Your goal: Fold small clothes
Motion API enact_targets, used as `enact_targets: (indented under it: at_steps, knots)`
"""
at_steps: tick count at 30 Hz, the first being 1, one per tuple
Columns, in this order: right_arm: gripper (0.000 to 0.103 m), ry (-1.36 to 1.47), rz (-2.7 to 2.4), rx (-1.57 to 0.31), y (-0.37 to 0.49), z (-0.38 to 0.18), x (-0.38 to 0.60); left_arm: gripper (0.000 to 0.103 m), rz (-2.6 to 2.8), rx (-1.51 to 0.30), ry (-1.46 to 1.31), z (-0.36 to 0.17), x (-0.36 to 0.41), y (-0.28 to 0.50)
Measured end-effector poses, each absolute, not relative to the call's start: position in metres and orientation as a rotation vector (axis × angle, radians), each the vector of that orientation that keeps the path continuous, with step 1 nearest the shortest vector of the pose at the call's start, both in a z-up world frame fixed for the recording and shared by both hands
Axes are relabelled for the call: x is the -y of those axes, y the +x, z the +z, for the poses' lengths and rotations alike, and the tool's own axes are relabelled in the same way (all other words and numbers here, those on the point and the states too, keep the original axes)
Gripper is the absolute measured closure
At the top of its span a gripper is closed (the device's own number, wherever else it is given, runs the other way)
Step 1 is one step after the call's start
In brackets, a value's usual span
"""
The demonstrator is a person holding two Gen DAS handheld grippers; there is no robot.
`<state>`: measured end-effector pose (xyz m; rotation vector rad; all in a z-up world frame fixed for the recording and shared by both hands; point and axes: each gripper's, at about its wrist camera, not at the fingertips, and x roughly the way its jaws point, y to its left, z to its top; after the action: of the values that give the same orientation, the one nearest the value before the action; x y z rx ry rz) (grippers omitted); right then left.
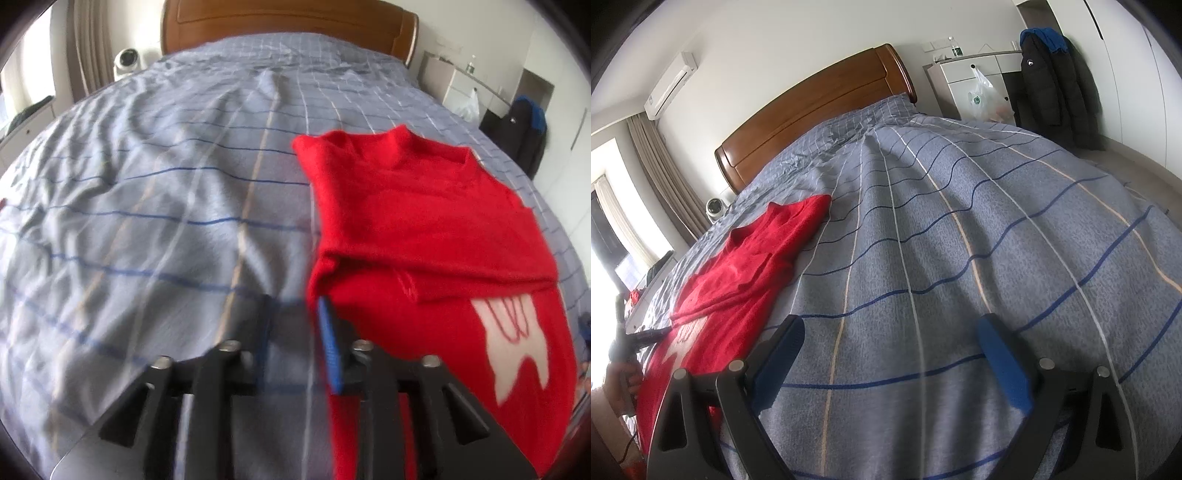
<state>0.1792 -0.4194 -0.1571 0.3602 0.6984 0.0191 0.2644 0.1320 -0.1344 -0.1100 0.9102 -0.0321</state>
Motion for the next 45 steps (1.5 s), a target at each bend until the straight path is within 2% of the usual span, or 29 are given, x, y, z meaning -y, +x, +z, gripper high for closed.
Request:
enact_targets:
  at_steps: [2, 4, 9, 13, 16, 45]
  knots:
    - [0.009, 0.358, 0.018, -0.699, 0.179, -0.157, 0.420, 0.048, -0.024, -0.887, -0.117, -0.127, -0.145, 0.242]
    - [0.009, 0.357, 0.018, -0.699, 0.178, -0.157, 0.420, 0.024, 0.008, -0.863, -0.118, -0.122, -0.159, 0.221]
    - [0.009, 0.353, 0.015, -0.702, 0.178, -0.157, 0.420, 0.008, 0.134, -0.791, -0.113, -0.116, -0.194, 0.187]
    - [0.009, 0.345, 0.009, -0.709, 0.179, -0.158, 0.418, 0.007, 0.174, -0.815, -0.150, -0.137, -0.209, 0.192]
    - [0.009, 0.338, 0.004, -0.717, 0.181, -0.158, 0.417, 0.002, 0.161, -0.839, -0.131, -0.172, -0.211, 0.197]
    - [0.009, 0.343, 0.006, -0.711, 0.179, -0.158, 0.416, 0.001, 0.150, -0.798, -0.141, -0.169, -0.213, 0.188]
